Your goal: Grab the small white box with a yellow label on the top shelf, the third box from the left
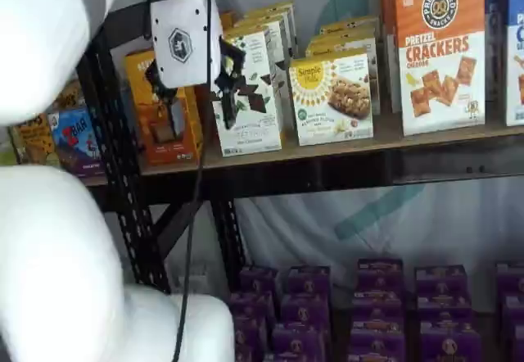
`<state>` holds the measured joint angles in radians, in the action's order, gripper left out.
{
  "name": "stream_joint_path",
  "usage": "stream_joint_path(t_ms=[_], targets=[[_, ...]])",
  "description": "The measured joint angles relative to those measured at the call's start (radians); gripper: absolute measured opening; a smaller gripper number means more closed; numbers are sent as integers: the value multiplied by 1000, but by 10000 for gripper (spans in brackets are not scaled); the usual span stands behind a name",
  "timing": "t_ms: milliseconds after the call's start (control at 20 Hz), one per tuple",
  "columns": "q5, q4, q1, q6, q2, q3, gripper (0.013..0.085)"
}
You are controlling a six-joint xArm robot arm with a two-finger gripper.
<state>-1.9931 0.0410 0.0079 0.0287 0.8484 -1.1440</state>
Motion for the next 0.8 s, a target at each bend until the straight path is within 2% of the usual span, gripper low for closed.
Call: stream_joint_path(t_ms=[50,100,250,350,550,800], targets=[[-7,17,-15,-8,-4,-3,850],[-23,58,-52,-25,-12,-9,850],[-24,61,-54,-28,-12,-8,850],[-19,56,-54,-29,-10,-5,850],[33,14,-36,-32,10,18,850],[84,-18,-47,-54,16,38,850]])
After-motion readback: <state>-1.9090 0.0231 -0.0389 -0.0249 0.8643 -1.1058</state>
